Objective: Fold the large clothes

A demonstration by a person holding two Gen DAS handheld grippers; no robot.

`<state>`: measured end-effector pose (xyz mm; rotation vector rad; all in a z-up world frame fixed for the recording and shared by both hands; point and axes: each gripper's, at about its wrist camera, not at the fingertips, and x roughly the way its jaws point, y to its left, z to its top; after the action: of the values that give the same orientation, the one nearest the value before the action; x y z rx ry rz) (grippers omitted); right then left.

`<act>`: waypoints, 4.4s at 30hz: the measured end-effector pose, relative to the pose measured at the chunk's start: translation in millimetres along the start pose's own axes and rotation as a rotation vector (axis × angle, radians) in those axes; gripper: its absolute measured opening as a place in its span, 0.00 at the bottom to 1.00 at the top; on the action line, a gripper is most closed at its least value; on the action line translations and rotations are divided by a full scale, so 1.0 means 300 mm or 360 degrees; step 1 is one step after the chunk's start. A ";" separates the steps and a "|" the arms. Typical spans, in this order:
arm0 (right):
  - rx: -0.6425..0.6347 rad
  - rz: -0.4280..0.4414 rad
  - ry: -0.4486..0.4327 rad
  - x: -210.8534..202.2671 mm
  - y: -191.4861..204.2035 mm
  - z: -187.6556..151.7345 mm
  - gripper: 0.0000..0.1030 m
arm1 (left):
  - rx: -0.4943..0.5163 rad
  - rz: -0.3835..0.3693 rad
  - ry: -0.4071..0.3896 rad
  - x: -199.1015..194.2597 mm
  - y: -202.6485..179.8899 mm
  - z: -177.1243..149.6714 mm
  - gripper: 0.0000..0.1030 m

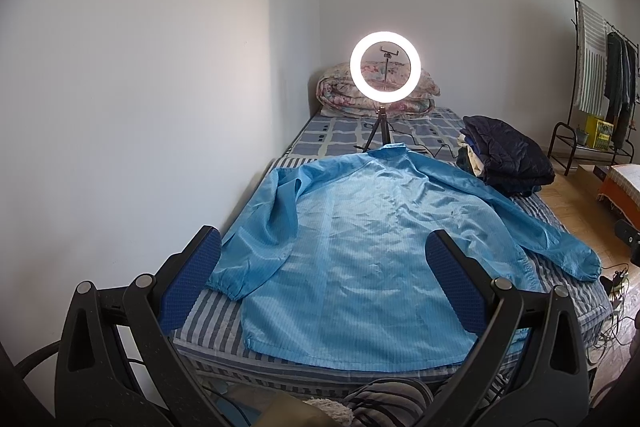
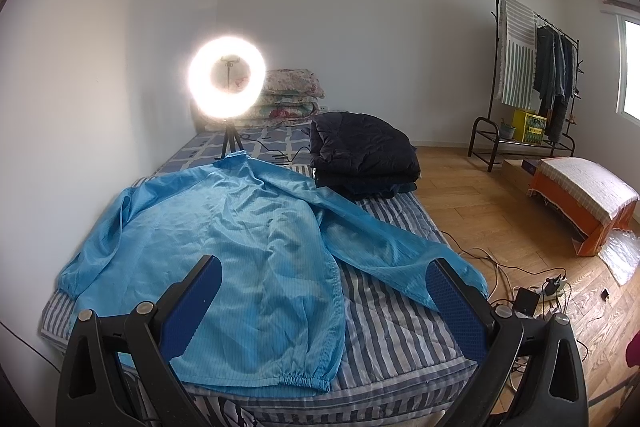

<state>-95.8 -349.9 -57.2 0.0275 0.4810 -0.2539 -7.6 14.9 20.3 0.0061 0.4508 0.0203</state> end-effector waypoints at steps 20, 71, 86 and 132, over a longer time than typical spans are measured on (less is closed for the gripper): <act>-0.0046 -0.0018 0.0016 0.033 0.097 0.044 1.00 | -0.0038 0.0166 0.0056 0.071 0.157 -0.073 1.00; -0.0665 0.1306 0.0476 0.541 1.221 0.022 0.70 | -0.0222 0.0294 0.0302 0.084 0.453 -0.403 1.00; -0.0161 0.1236 0.1250 1.039 1.472 -0.280 0.51 | -0.0318 0.0291 0.0369 0.135 0.514 -0.422 1.00; -0.0278 0.1369 0.1077 1.063 1.144 -0.159 0.24 | -0.1238 -0.0044 0.0793 1.022 0.603 -0.573 0.60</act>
<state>240.7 -88.5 -258.1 0.1485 1.1098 0.6679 190.3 202.5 -266.0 -0.7846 0.9168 0.1718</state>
